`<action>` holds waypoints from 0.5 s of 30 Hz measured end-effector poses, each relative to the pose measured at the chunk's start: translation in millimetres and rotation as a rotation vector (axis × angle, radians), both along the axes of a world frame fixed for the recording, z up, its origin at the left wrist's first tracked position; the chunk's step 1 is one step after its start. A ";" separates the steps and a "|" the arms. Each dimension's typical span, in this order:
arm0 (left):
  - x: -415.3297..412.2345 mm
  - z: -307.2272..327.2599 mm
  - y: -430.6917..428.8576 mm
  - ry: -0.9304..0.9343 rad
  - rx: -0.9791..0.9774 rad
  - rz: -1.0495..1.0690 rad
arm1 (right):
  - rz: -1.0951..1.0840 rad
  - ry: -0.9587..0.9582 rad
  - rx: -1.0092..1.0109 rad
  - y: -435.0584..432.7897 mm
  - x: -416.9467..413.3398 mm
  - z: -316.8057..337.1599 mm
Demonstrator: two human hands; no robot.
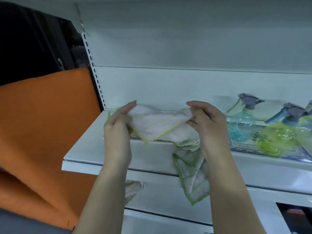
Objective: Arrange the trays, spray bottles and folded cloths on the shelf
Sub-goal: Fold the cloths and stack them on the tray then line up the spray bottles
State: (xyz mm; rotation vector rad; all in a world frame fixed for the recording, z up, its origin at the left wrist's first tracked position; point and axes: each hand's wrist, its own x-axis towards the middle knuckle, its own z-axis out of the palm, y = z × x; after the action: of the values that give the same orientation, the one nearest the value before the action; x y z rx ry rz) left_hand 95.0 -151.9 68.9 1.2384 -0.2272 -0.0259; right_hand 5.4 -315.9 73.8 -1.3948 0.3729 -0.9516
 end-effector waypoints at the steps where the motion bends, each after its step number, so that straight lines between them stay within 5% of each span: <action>1: -0.8 3.5 7.1 -0.014 -0.001 -0.041 | 0.007 0.000 0.024 -0.4 -0.4 0.3; 9: 2.6 -4.6 49.9 -0.401 0.681 0.076 | -0.029 0.321 -0.402 1.1 2.6 -12.8; 15: -1.9 -3.2 37.5 -0.106 0.392 0.034 | -0.077 0.316 -0.351 3.9 4.2 -19.4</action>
State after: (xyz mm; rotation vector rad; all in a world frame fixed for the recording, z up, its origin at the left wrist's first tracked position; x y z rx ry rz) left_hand 93.2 -114.5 65.7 1.6356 -0.3022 0.0260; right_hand 9.7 -312.0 54.3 -1.8729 0.5159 -0.8866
